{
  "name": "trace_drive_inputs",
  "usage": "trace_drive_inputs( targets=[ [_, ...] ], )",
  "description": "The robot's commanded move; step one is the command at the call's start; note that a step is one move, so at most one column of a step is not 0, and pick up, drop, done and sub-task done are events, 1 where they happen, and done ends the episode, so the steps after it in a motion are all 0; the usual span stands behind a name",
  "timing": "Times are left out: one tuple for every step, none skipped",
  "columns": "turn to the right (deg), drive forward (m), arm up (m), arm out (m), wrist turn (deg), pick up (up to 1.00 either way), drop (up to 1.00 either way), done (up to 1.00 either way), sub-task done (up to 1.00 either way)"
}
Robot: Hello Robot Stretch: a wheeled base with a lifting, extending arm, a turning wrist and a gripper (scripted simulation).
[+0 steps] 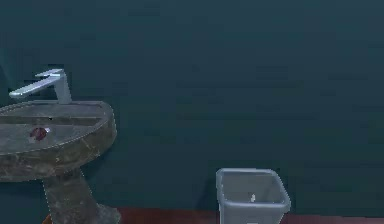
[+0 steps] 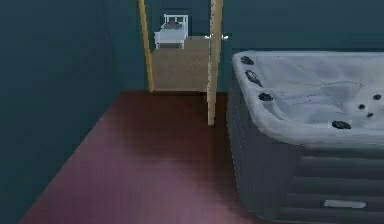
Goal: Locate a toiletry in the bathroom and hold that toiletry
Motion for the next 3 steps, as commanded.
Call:
trace_drive_inputs(
  targets=[
    [0.0,0.35,0.0,0.0,0.0,0.0,0.0,0.0,0.0],
    [-45.0,0.0,0.0,0.0,0.0,0.0,0.0,0.0,0.0],
    [-45.0,0.0,0.0,0.0,0.0,0.0,0.0,0.0,0.0]
  ],
)
